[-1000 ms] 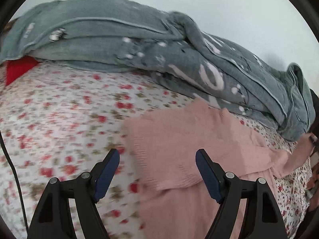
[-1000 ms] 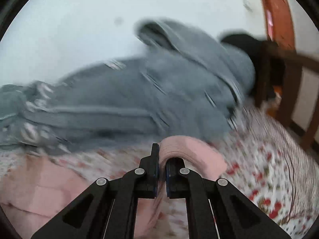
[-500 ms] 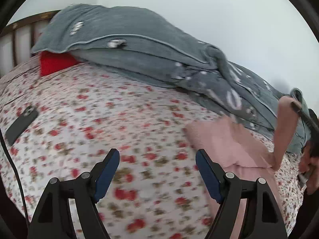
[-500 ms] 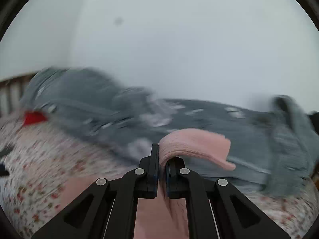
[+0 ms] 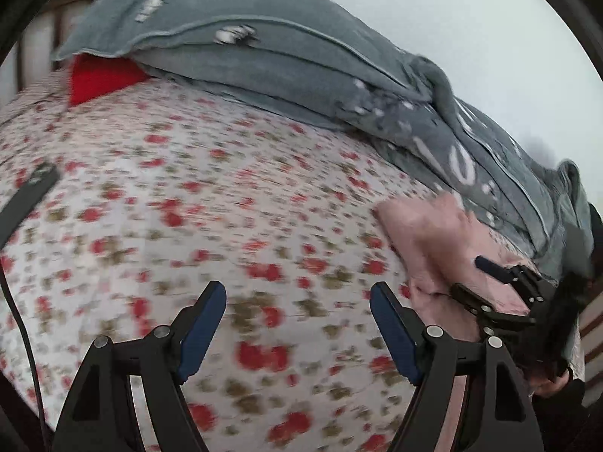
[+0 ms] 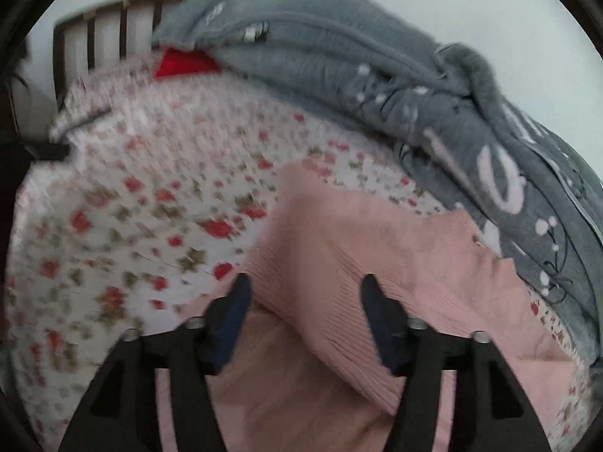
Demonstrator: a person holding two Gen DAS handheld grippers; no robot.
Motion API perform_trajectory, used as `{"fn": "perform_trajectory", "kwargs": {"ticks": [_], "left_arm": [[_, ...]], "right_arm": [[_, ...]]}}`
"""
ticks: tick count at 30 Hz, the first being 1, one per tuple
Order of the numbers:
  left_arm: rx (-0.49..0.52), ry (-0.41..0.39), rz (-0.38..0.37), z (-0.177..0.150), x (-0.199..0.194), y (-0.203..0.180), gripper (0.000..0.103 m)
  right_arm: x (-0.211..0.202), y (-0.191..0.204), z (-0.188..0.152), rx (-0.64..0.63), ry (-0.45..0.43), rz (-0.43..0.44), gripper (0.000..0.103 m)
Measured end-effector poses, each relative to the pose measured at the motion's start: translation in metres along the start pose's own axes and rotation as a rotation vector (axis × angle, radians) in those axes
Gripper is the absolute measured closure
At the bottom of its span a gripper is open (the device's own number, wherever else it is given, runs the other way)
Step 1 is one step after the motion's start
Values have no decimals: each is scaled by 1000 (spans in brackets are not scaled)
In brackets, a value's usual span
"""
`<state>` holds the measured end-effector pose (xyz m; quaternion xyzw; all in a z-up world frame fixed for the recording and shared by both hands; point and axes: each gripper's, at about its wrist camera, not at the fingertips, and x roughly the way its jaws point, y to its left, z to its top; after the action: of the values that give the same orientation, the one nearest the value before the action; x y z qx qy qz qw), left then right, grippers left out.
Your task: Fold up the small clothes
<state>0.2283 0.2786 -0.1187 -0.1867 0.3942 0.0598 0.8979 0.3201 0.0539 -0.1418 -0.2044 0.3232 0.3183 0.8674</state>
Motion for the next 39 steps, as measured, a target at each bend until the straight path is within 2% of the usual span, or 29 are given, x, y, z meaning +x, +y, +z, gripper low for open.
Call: {"fn": "perform_trajectory", "kwargs": {"ticks": [4, 6, 9, 12, 14, 15, 17, 18, 21, 26, 28, 30, 34, 36, 37, 38, 39], "left_arm": [[66, 62, -89, 5, 28, -39, 26], [93, 93, -135, 7, 40, -56, 26], [84, 142, -193, 15, 62, -76, 27], [100, 150, -197, 24, 83, -91, 31], [112, 175, -163, 28, 103, -99, 56], [110, 189, -154, 30, 111, -101, 61], [98, 215, -151, 31, 123, -103, 89], [103, 216, -143, 33, 124, -105, 93], [134, 142, -137, 42, 108, -117, 94], [186, 13, -215, 72, 69, -141, 95], [205, -30, -190, 80, 67, -146, 95], [210, -21, -135, 79, 83, -144, 95], [183, 140, -37, 49, 146, -122, 94], [171, 125, -41, 42, 150, -116, 91], [174, 106, -32, 42, 144, -116, 80], [181, 100, -16, 43, 141, -117, 60], [185, 95, -4, 46, 137, -117, 50]], "right_arm": [[-40, -21, -7, 102, -33, -20, 35], [-61, -40, -15, 157, -49, -68, 35], [-87, -68, -34, 238, -64, -135, 35], [-112, -99, -59, 312, -65, -219, 35], [-121, -120, -76, 362, -63, -246, 35], [-125, -131, -84, 391, -60, -258, 35], [-127, -153, -101, 450, -47, -281, 35], [-127, -161, -107, 468, -39, -286, 35], [-124, -185, -124, 515, -29, -317, 35], [-106, -215, -124, 529, -11, -323, 35], [-100, -224, -118, 532, -17, -330, 35], [-94, -228, -114, 527, -23, -330, 34], [-68, -232, -114, 511, 37, -343, 32], [-50, -236, -119, 523, 93, -331, 32], [-43, -238, -121, 533, 121, -319, 32], [-36, -240, -124, 544, 145, -301, 32], [-32, -241, -126, 549, 154, -294, 32]]}}
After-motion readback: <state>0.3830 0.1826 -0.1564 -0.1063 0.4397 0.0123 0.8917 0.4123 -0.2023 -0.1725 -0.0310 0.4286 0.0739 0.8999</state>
